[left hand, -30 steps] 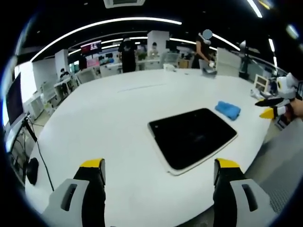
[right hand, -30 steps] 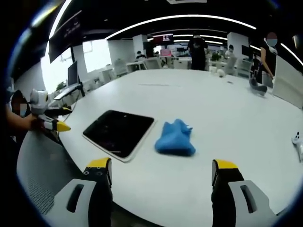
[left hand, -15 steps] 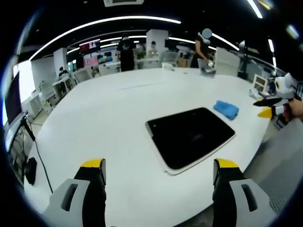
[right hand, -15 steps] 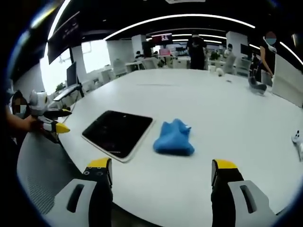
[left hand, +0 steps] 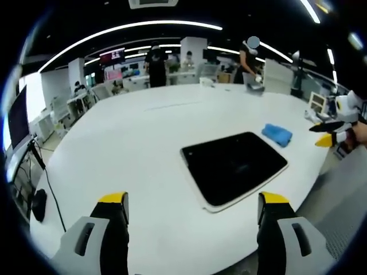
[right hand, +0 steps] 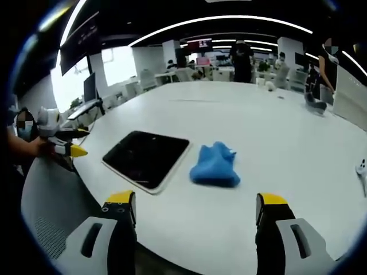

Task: Wipe the mirror surface with the cleaning cloth until all visible marks leave the cleaned area.

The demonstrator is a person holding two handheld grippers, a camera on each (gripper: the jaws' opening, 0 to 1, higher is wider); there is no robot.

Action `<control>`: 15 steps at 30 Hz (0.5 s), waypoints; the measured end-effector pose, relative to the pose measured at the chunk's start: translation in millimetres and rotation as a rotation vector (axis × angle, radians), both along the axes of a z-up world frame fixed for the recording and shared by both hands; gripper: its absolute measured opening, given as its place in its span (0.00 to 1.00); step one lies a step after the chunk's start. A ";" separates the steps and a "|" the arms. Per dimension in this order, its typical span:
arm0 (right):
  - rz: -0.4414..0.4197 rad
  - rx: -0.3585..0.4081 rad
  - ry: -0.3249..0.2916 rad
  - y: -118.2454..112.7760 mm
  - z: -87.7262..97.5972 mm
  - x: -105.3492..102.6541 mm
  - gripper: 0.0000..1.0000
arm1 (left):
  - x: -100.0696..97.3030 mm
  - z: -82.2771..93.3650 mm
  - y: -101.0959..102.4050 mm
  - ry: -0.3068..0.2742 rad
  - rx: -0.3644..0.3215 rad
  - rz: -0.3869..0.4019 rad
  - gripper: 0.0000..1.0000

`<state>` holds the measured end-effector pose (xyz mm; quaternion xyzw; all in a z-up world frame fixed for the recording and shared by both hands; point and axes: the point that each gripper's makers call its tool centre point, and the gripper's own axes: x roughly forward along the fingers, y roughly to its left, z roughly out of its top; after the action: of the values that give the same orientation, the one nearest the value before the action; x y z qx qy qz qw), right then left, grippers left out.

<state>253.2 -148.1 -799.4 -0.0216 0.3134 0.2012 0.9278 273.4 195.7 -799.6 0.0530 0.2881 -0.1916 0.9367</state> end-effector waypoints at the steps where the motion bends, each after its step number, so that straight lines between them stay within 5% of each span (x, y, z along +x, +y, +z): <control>1: 0.001 -0.001 -0.001 0.2 0.4 -0.3 0.85 | 0.1 0.0 -0.1 0.000 0.001 0.000 0.93; 15: -0.009 -0.002 -0.008 -2.7 1.7 2.7 0.86 | -1.0 -0.7 -5.0 0.005 0.011 -0.027 0.94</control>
<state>255.9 -150.8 -797.7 -0.0220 0.3098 0.1967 0.9300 272.4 190.7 -800.3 0.0617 0.2907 -0.2028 0.9330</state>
